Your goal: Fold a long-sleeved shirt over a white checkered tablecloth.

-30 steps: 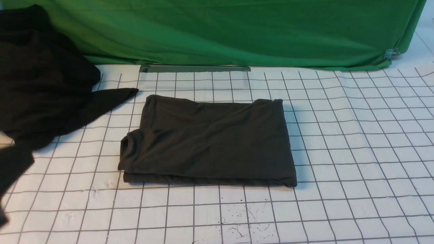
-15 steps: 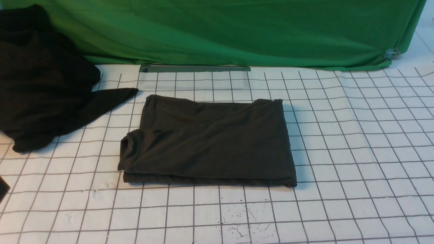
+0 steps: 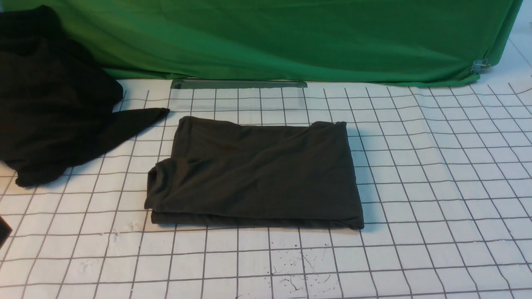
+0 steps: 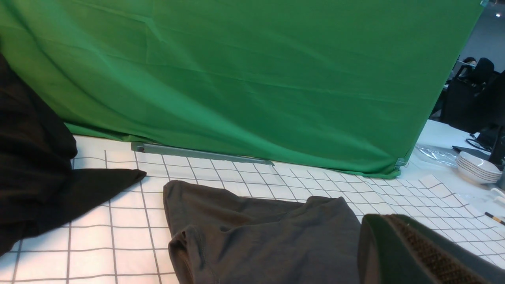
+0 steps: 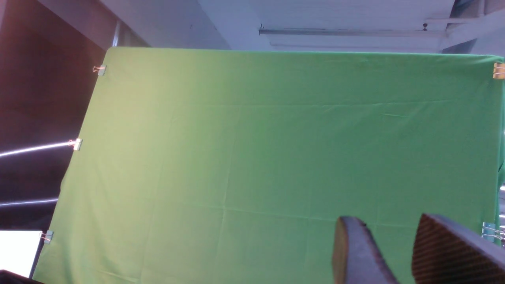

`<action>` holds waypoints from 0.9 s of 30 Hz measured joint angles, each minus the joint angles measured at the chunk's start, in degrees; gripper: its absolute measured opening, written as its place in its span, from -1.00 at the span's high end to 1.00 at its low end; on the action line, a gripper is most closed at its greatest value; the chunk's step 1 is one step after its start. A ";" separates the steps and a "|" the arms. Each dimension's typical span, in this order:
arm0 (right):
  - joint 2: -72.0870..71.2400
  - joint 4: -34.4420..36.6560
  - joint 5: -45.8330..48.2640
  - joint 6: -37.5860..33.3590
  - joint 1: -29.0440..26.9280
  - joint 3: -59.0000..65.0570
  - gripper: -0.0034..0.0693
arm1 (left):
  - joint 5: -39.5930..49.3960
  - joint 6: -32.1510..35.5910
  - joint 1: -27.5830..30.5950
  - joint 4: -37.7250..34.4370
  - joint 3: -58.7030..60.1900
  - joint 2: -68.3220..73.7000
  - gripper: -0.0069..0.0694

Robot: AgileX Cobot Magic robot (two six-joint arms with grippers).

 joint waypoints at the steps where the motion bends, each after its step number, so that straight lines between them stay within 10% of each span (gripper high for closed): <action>1: 0.00 0.00 0.00 0.00 0.00 0.00 0.29 | 0.00 0.00 0.00 0.89 0.00 0.00 0.83; 27: 0.00 0.00 0.38 0.05 0.00 0.00 0.24 | -9.90 5.53 14.90 13.47 20.42 -2.78 0.81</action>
